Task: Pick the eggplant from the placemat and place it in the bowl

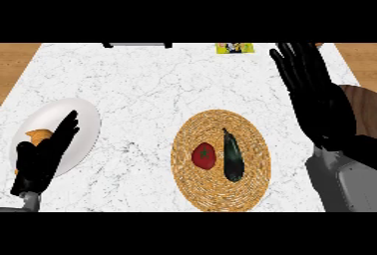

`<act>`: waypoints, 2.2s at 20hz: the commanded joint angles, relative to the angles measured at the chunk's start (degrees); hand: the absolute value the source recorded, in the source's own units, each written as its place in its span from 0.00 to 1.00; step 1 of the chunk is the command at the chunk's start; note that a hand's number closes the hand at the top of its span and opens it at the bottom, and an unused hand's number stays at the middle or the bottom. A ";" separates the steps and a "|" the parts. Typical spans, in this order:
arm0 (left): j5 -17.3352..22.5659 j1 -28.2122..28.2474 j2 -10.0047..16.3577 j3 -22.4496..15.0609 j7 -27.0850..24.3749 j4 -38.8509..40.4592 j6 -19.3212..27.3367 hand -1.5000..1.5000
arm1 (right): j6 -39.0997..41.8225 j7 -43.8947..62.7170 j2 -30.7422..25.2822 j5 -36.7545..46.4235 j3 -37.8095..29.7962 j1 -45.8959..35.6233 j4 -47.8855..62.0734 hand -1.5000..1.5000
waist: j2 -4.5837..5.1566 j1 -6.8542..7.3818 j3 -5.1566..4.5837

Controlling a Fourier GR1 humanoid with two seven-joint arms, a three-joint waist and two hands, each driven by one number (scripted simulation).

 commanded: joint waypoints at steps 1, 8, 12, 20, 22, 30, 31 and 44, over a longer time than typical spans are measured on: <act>1.46 -1.19 -2.43 -0.09 -0.83 -2.11 -0.55 0.50 | -5.58 7.15 -1.70 4.84 0.02 0.52 -0.96 1.00 | 1.75 0.50 1.11; 7.19 -2.79 -9.53 -1.65 -2.46 -4.36 -1.00 0.50 | -22.27 26.57 -13.58 24.61 -3.92 14.85 14.28 1.00 | 2.38 -7.50 -0.47; 9.05 -4.07 -13.03 -4.45 -2.43 -5.04 -2.63 0.50 | -36.32 32.85 -3.65 37.02 5.67 18.15 6.77 0.00 | 1.42 -2.23 0.69; 8.66 -6.88 -13.88 -5.34 -0.56 -4.38 -2.47 0.50 | -22.78 62.76 -9.25 58.15 18.87 11.52 5.55 0.00 | 1.62 0.64 0.39; 8.31 -6.87 -14.60 -6.32 -1.53 -3.74 -3.05 0.50 | -17.71 72.23 -8.32 60.36 19.96 8.27 3.31 0.00 | 1.40 0.53 0.36; 7.35 -8.06 -16.54 -7.64 -1.30 -2.85 -2.29 0.50 | 2.51 96.60 1.22 54.51 17.97 -5.48 8.30 0.00 | 2.03 1.94 0.88; 7.61 -9.84 -16.23 -6.96 -0.77 -1.78 -2.68 0.50 | 2.28 98.56 4.23 54.84 18.97 -6.77 9.60 0.00 | 2.14 1.87 0.88; 8.94 -6.35 -15.39 -5.43 -1.62 -3.59 -3.88 0.50 | 6.83 98.98 12.83 56.61 8.07 -11.21 27.51 0.00 | 1.53 1.09 0.94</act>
